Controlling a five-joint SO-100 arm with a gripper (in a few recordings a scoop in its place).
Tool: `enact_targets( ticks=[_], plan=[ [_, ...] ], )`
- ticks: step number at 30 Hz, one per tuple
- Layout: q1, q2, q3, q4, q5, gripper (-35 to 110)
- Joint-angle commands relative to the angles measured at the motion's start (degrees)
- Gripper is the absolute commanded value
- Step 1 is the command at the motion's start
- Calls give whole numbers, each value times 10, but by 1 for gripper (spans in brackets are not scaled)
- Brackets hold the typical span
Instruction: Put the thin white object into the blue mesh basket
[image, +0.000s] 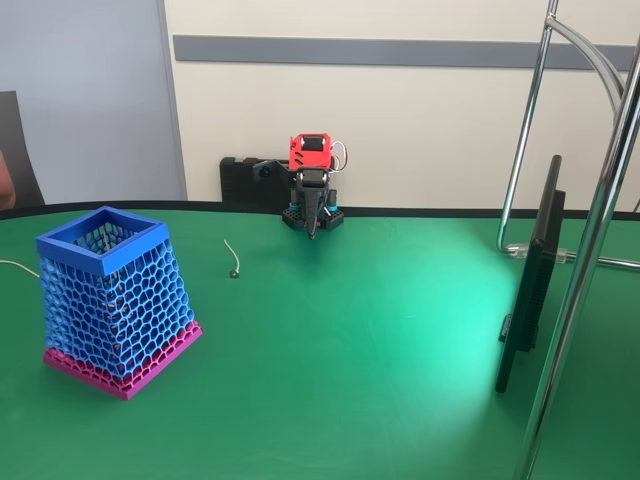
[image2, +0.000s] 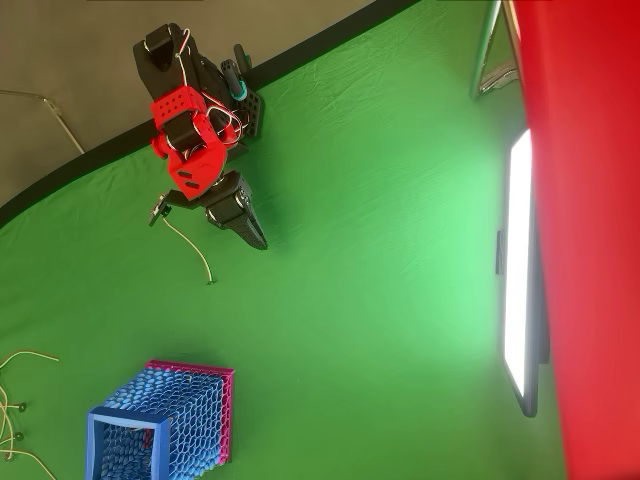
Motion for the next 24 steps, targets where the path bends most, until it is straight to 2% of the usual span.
enact_targets(
  ticks=[1, 17, 24],
  plan=[
    [-1, 4, 4, 1, 2, 1],
    [4, 3, 4, -1, 6, 1],
    [44, -29, -24, -32, 5, 1]
  ],
)
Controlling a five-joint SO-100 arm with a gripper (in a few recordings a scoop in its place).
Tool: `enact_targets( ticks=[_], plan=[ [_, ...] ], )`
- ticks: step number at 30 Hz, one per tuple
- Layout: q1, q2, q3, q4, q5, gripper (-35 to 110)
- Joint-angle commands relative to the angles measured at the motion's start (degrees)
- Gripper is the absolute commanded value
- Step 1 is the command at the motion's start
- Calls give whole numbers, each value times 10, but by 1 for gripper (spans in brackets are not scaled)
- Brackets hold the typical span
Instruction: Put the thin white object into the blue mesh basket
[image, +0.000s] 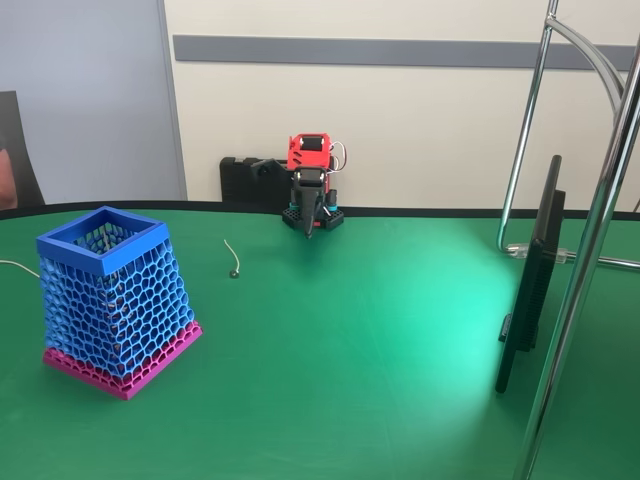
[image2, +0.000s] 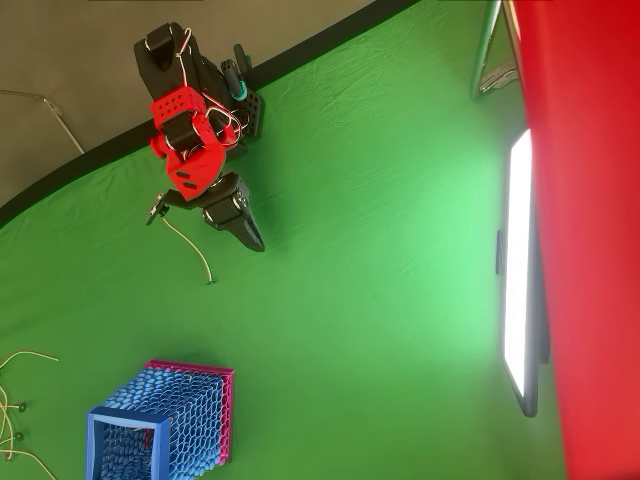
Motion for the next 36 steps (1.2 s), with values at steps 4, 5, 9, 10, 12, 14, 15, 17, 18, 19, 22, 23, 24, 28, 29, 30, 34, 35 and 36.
enact_targets(
  ticks=[4, 5, 9, 10, 12, 14, 15, 17, 18, 19, 22, 23, 24, 28, 29, 30, 34, 35, 36],
  plan=[
    [9, -64, -47, -22, 16, 1],
    [9, -76, -55, -22, 21, 1],
    [2, -139, -103, -16, 40, 1],
    [2, -159, -120, -10, 46, 1],
    [2, -198, -157, 2, 55, 1],
    [11, -234, -203, 24, 69, 1],
    [17, -251, -225, 37, 74, 1],
    [33, -287, -267, 56, 80, 1],
    [43, -307, -284, 64, 83, 1],
    [53, -325, -298, 69, 83, 1],
    [84, -381, -324, 70, 85, 1],
    [95, -402, -332, 71, 87, 1],
    [104, -422, -340, 71, 86, 1],
    [148, -509, -376, 70, 90, 1],
    [160, -532, -387, 67, 90, 1],
    [173, -554, -396, 63, 92, 1],
    [222, -625, -435, 50, 100, 1],
    [234, -641, -444, 46, 106, 1],
    [244, -654, -451, 41, 114, 1]
  ],
)
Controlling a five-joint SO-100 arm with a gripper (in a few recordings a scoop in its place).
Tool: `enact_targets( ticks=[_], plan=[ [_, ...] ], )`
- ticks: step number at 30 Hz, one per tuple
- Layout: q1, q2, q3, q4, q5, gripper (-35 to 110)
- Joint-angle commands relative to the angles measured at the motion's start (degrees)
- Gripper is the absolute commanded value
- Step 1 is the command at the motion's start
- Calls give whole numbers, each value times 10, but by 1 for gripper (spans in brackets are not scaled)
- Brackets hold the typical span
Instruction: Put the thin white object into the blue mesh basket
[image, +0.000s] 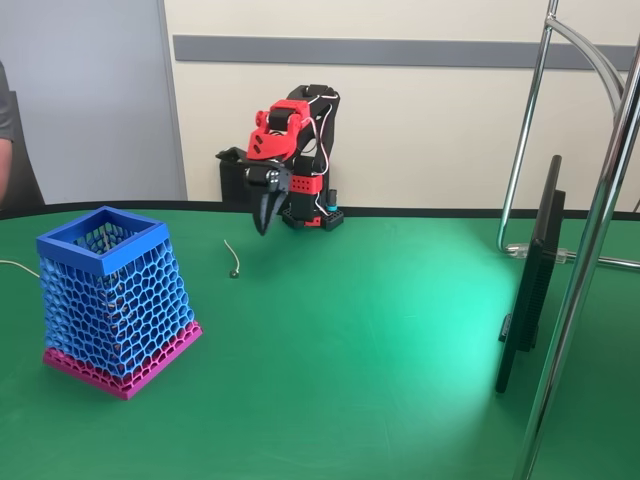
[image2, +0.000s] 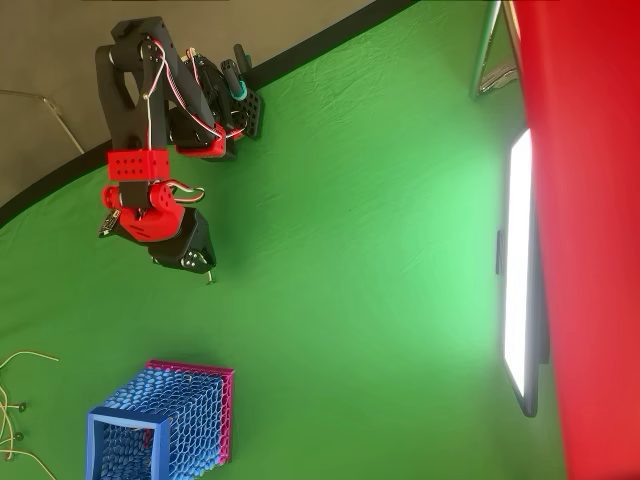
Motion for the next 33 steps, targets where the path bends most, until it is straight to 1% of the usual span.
enact_targets(
  ticks=[1, 12, 17, 22, 33],
  plan=[
    [26, -35, -40, -14, 21, 1],
    [78, -158, -111, -12, 145, 1],
    [101, -200, -138, -8, 192, 6],
    [108, -231, -149, -11, 206, 10],
    [104, -272, -161, -18, 207, 14]
  ],
)
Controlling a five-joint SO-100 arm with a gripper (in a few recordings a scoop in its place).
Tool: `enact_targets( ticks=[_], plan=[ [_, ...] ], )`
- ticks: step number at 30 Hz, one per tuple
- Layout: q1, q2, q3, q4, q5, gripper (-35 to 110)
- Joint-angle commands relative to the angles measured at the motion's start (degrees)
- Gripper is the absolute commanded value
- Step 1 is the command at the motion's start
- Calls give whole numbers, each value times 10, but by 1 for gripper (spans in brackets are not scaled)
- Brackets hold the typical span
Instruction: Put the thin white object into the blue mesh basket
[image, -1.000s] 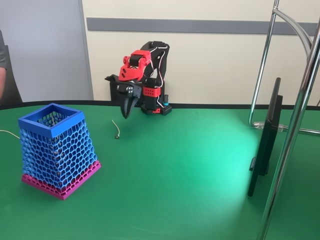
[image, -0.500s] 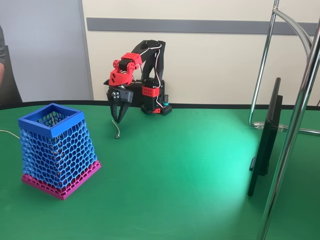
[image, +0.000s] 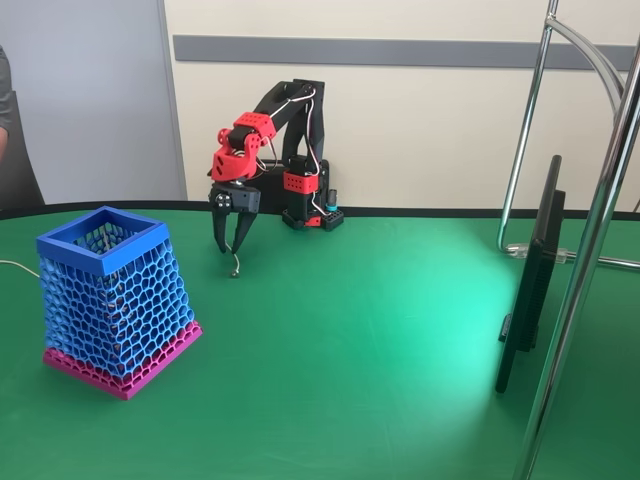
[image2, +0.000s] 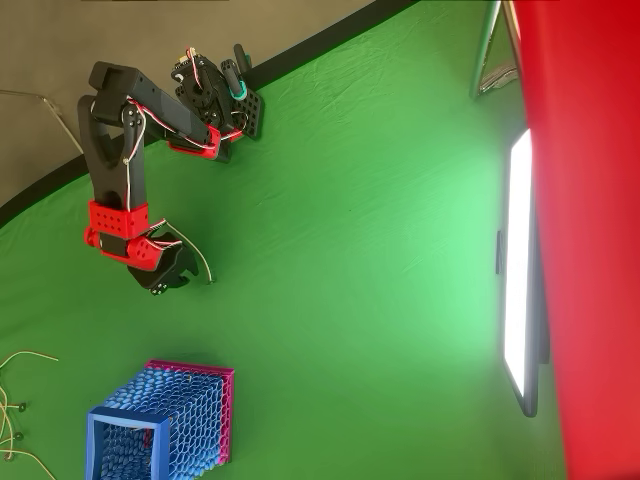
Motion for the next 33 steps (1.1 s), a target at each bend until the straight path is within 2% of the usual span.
enact_targets(
  ticks=[1, 33],
  plan=[
    [-5, -7, -24, -11, 4, 14],
    [-31, -95, -17, -41, 37, 12]
  ],
)
